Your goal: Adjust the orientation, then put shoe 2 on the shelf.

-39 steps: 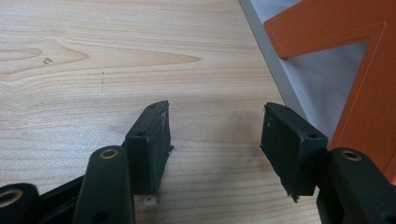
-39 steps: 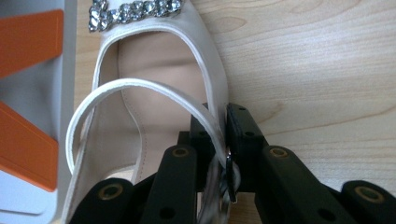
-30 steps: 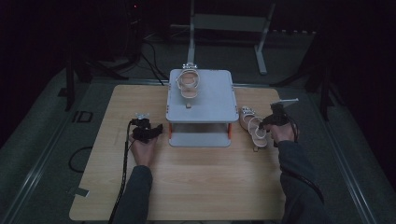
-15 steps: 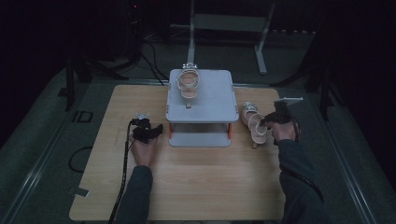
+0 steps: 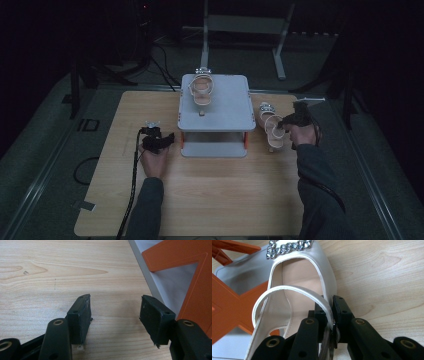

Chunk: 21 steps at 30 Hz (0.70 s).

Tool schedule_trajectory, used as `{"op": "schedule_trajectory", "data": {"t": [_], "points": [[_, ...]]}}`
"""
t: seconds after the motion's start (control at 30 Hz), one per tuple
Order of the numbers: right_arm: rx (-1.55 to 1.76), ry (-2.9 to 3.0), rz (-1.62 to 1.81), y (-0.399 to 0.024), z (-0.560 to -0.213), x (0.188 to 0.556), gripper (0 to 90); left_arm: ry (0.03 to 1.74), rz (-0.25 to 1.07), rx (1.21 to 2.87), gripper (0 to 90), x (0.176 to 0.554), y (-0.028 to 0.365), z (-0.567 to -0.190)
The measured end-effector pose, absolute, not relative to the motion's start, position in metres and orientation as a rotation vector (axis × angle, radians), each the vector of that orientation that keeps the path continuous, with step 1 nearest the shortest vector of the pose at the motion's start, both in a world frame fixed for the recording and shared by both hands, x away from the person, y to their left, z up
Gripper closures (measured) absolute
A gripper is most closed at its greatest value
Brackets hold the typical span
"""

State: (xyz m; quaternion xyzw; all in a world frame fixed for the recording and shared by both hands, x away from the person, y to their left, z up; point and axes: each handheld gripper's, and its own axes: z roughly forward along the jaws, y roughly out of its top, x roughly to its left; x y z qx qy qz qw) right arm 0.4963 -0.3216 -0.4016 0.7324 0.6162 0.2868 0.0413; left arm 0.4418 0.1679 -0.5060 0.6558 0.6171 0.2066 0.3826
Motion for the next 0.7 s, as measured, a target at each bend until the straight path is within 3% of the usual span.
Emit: {"op": "schedule_trajectory", "data": {"t": [0.7], "points": [[2.206, 1.862, 0.906, -0.316, -0.368, 0.502, 83.4, 1.574, 0.531, 1.673, 42.5, 0.442, 0.167, -0.506]]}}
